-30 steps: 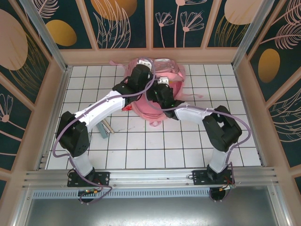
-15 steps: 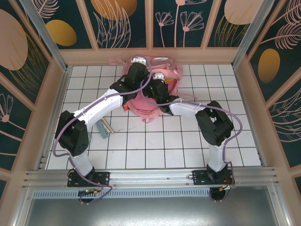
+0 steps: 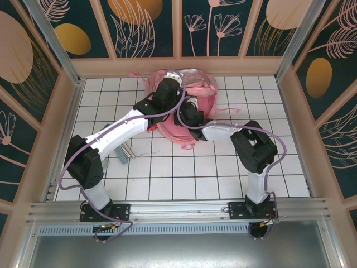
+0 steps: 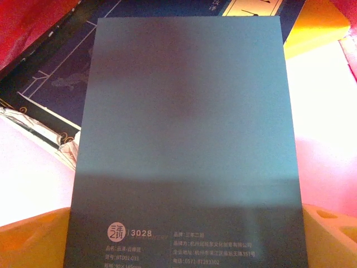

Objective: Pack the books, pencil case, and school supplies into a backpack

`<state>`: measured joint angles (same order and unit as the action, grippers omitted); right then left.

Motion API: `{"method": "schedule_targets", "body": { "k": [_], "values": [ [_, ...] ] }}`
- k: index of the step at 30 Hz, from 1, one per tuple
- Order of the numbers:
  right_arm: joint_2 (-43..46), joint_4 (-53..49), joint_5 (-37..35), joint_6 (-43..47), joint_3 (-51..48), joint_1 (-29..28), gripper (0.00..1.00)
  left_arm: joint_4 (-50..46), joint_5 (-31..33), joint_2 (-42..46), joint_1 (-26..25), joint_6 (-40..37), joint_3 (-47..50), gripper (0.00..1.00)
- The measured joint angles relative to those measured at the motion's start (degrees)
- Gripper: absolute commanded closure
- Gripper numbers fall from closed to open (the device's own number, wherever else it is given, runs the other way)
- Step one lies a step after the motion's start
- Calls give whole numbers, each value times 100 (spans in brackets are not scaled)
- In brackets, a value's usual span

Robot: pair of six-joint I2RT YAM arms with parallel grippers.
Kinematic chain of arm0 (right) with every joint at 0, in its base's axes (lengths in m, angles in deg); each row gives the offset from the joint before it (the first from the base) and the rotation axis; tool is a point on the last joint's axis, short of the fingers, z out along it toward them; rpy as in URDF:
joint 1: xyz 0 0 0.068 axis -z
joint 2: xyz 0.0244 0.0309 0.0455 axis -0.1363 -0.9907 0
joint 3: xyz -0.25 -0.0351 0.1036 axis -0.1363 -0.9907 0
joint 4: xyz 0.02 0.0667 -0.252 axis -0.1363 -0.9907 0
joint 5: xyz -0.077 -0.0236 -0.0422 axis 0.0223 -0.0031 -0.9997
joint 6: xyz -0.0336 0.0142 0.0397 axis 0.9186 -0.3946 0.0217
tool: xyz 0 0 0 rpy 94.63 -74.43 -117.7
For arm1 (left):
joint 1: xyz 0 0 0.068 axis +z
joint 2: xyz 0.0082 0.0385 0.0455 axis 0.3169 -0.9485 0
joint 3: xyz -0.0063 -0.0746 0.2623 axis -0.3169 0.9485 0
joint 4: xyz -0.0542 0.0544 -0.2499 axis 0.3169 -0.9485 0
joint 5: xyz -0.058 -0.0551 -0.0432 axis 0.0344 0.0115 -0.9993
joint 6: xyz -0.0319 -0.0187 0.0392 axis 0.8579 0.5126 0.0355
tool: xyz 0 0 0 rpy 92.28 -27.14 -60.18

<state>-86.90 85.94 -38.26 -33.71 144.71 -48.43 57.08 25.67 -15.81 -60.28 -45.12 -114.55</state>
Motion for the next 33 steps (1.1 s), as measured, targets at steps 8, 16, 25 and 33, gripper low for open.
{"method": "schedule_targets", "body": {
  "k": [8, 16, 25, 33],
  "values": [
    [-238, 26, -20, 131, 380, 105, 1, 39, -48, 15, 15, 59, 0, 100],
    [-22, 339, 57, 151, -55, 166, 1, 44, -24, 42, -22, 46, 33, 100],
    [1156, 647, 522, 63, -1257, 138, 2, 42, 70, 42, -125, 9, 44, 100],
    [2000, 953, 968, -153, -2382, -181, 60, 42, 87, 42, -125, 9, 44, 100]
  ]
}}
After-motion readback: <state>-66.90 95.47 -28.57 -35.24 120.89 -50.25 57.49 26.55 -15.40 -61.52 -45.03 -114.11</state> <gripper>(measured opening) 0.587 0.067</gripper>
